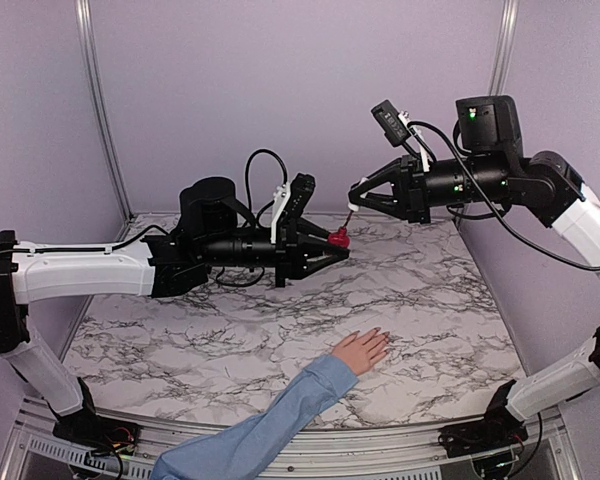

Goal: Paint the nails
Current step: Remove the excess polish from the bottle rim.

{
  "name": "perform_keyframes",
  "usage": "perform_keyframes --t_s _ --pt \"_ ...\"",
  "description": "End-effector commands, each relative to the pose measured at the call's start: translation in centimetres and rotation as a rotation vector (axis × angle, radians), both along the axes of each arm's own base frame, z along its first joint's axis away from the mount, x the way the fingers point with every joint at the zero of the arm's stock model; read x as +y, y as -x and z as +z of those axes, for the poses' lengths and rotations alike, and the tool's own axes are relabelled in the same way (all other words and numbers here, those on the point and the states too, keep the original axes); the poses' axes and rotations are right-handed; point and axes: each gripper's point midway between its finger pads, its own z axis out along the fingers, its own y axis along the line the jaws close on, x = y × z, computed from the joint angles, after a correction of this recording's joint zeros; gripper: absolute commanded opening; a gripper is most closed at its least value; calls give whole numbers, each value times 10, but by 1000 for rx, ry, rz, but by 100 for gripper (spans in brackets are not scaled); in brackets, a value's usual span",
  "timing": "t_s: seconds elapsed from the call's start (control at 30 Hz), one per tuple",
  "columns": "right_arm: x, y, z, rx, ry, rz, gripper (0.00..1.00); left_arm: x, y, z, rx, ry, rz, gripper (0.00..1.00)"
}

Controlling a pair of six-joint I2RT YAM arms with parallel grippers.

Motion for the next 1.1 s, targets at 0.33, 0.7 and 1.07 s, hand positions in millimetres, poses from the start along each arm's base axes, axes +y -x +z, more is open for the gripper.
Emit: perform_keyframes --t_s 0.33,0.7,1.07 --pt "0 9 5 -6 -19 46 0 -4 0 11 -10 20 -7 0" --pt "-3 6 -7 0 24 35 0 -6 -3 11 -8 20 -1 0" --pt "-8 3 4 -27 6 -7 0 -8 -3 10 -6 19 -9 0"
